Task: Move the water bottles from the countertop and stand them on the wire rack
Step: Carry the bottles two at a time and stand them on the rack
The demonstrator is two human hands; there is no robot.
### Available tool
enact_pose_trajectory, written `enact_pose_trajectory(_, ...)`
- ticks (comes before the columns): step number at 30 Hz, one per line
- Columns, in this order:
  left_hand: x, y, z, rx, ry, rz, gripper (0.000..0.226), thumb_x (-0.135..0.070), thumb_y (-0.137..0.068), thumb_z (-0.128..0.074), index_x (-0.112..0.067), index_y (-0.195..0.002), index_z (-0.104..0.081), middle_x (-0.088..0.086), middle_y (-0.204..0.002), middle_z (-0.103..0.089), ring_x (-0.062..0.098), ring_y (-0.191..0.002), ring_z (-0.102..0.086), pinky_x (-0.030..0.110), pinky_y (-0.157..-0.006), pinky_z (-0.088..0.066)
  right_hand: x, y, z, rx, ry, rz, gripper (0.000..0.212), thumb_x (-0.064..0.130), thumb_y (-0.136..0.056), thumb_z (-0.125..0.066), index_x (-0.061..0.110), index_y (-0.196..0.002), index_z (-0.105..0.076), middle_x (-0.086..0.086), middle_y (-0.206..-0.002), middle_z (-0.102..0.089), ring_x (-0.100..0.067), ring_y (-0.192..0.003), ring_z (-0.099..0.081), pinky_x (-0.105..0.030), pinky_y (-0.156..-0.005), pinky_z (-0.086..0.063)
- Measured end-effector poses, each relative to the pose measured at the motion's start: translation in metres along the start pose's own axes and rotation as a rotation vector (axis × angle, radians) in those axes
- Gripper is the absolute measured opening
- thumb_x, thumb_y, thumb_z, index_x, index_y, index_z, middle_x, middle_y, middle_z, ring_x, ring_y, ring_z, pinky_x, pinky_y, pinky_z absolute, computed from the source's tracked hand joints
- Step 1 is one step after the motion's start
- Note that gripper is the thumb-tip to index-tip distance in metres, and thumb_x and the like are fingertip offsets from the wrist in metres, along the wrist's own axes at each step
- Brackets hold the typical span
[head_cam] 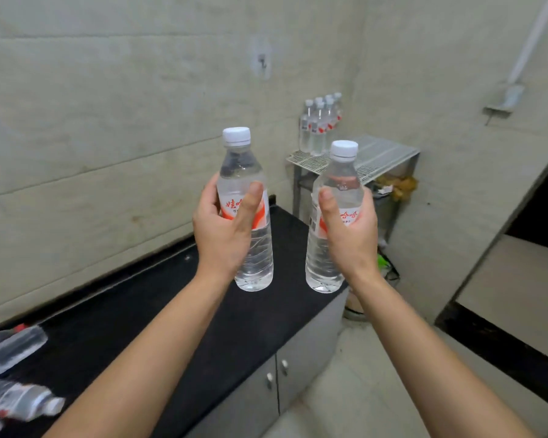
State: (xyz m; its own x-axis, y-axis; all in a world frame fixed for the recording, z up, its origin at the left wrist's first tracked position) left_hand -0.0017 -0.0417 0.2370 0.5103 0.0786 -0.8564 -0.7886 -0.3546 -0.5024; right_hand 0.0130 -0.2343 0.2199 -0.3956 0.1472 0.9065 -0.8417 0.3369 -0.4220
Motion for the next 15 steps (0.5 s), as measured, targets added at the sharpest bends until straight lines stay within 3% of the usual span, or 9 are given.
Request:
enact_pose_trajectory(4,0.012,-0.003,-0.111,0.079,0.065,0.01,0.062,-0.051,-0.08,-0.071,-0.004,-0.119,-0.064,-0.008,-0.09,-0.071,0.002,-0.078,-0.067,0.018,-0.071,-0.052,-0.019,-0.061,0.08,-0.065,0.01,0.001,0.046,0.069,-0.072,-0.07,0.037,-0.102,-0.059,0.016,-0.097,-0.073,-0.007,-0.095,-0.07,-0.038,-0.093,-0.055)
enact_pose_trajectory(9,0.037,-0.022,-0.203,0.127,0.082,0.061,0.064,-0.058,-0.081,-0.064,-0.007,-0.119,-0.062,-0.007,-0.093,-0.072,0.002,-0.081,-0.069,0.019,-0.071,-0.052,-0.051,-0.13,0.138,-0.127,0.016,-0.05,0.056,0.07,-0.071,-0.07,0.028,-0.107,-0.061,0.006,-0.101,-0.073,-0.013,-0.093,-0.07,-0.043,-0.093,-0.056)
enact_pose_trajectory(13,0.07,-0.054,-0.256,0.164,0.081,0.075,0.037,-0.055,-0.081,-0.067,-0.028,-0.107,-0.064,-0.011,-0.091,-0.073,0.003,-0.083,-0.07,0.021,-0.073,-0.054,-0.087,-0.186,0.153,-0.14,0.031,-0.074,0.058,0.07,-0.07,-0.07,0.028,-0.109,-0.061,0.007,-0.1,-0.073,-0.009,-0.091,-0.07,-0.039,-0.091,-0.056)
enact_pose_trajectory(15,0.092,-0.075,-0.279,0.16,0.082,0.069,0.039,-0.055,-0.08,-0.069,-0.029,-0.108,-0.064,-0.009,-0.094,-0.073,0.004,-0.085,-0.07,0.022,-0.075,-0.055,-0.109,-0.214,0.153,-0.143,0.043,-0.079,0.059,0.071,-0.069,-0.07,0.028,-0.109,-0.062,0.007,-0.101,-0.073,-0.01,-0.092,-0.07,-0.037,-0.09,-0.056)
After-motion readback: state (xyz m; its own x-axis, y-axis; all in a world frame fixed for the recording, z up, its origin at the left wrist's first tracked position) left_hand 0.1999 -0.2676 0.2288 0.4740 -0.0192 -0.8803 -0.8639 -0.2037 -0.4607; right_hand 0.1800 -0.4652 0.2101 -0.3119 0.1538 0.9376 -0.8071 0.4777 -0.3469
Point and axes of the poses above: each hand's wrist, its own y-axis away from the middle knuckle, its own z-axis out of the back of the hand, x = y × z, the point moved 3 cm from there along -y, towards the middle knuckle
